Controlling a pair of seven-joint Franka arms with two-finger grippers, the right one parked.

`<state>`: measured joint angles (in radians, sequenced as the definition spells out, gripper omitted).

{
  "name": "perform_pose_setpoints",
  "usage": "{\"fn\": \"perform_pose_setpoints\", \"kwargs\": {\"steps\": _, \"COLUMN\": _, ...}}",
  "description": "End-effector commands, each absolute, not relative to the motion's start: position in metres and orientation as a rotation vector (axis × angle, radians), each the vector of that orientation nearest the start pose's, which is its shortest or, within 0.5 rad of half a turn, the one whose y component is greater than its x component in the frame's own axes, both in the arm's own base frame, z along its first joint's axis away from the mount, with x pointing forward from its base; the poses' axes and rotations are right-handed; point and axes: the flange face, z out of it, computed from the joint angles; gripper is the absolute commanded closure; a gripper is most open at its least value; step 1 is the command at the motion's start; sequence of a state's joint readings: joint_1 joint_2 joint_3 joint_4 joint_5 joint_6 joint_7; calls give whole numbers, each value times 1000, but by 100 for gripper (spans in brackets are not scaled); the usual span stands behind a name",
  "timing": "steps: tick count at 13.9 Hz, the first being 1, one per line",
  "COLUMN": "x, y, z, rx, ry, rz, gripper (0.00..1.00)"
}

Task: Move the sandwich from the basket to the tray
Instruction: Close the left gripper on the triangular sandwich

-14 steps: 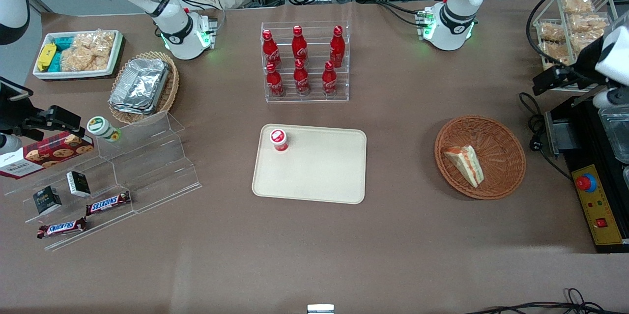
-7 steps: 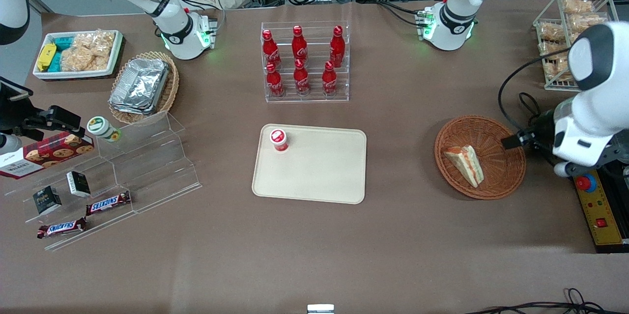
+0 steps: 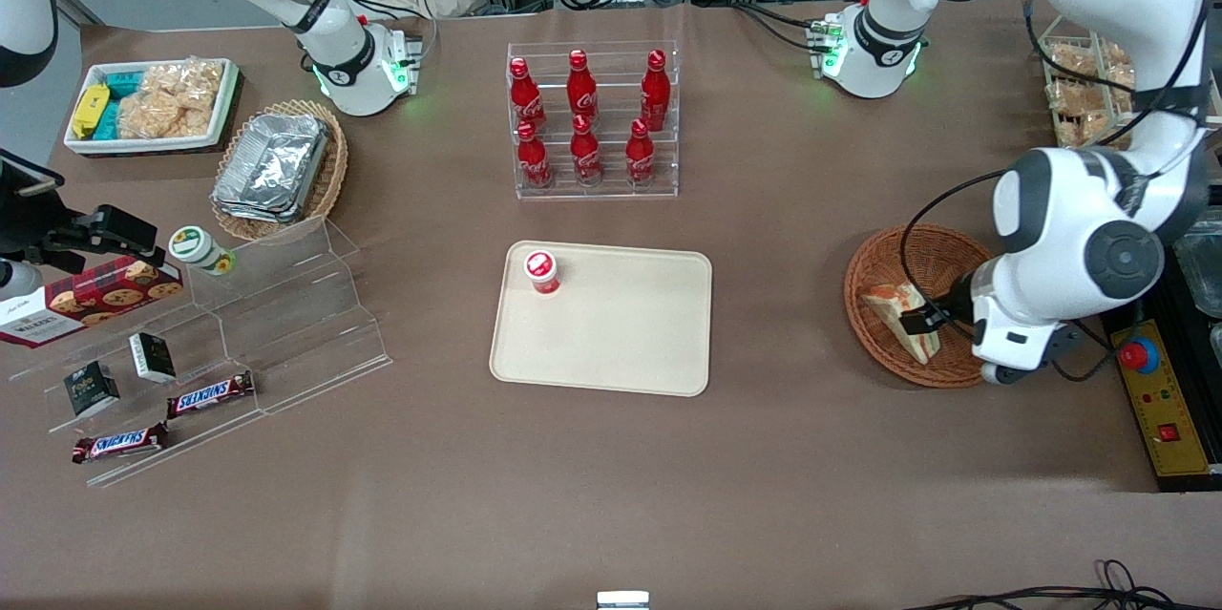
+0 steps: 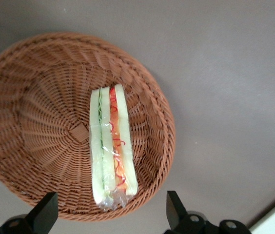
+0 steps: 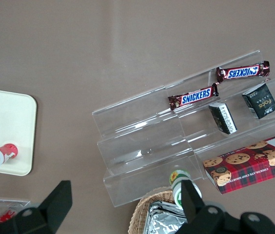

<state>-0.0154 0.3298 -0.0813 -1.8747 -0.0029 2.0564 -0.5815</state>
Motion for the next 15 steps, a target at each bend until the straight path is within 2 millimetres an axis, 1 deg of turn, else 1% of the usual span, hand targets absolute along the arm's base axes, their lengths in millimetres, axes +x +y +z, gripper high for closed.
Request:
{"fn": "perform_pose_setpoints", "kwargs": {"steps": 1, "x": 594, "y": -54, "z": 299, "rx": -3008, "ry": -777, "rz": 240, "gripper": 0}}
{"fn": "perform_pose_setpoints", "kwargs": {"steps": 5, "x": 579, "y": -55, "z": 269, "rx": -3015, "ry": -767, "rz": 206, "gripper": 0}}
{"fn": "perform_pose_setpoints", "kwargs": {"steps": 7, "x": 574, "y": -55, "z": 257, "rx": -3018, "ry": -768, "rz": 195, "gripper": 0}}
{"fn": "perform_pose_setpoints", "kwargs": {"steps": 8, "x": 574, "y": -55, "z": 254, "rx": -3017, "ry": -767, "rz": 202, "gripper": 4}}
{"fn": "perform_pose_setpoints", "kwargs": {"steps": 9, "x": 574, "y": -55, "z": 254, "rx": -3017, "ry": -767, "rz": 202, "gripper": 16}}
{"fn": "perform_pose_setpoints", "kwargs": {"steps": 12, "x": 577, "y": -54, "z": 260, "rx": -3014, "ry": -786, "rz": 190, "gripper": 60}}
{"fn": "perform_pose_setpoints", "kwargs": {"steps": 13, "x": 578, "y": -53, "z": 263, "rx": -3012, "ry": -798, "rz": 183, "gripper": 69}}
{"fn": "perform_pose_setpoints", "kwargs": {"steps": 14, "x": 579, "y": -54, "z": 268, "rx": -3015, "ry": -799, "rz": 172, "gripper": 72}}
{"fn": "perform_pose_setpoints", "kwargs": {"steps": 15, "x": 584, "y": -55, "z": 282, "rx": -3022, "ry": -801, "rz": 143, "gripper": 73}}
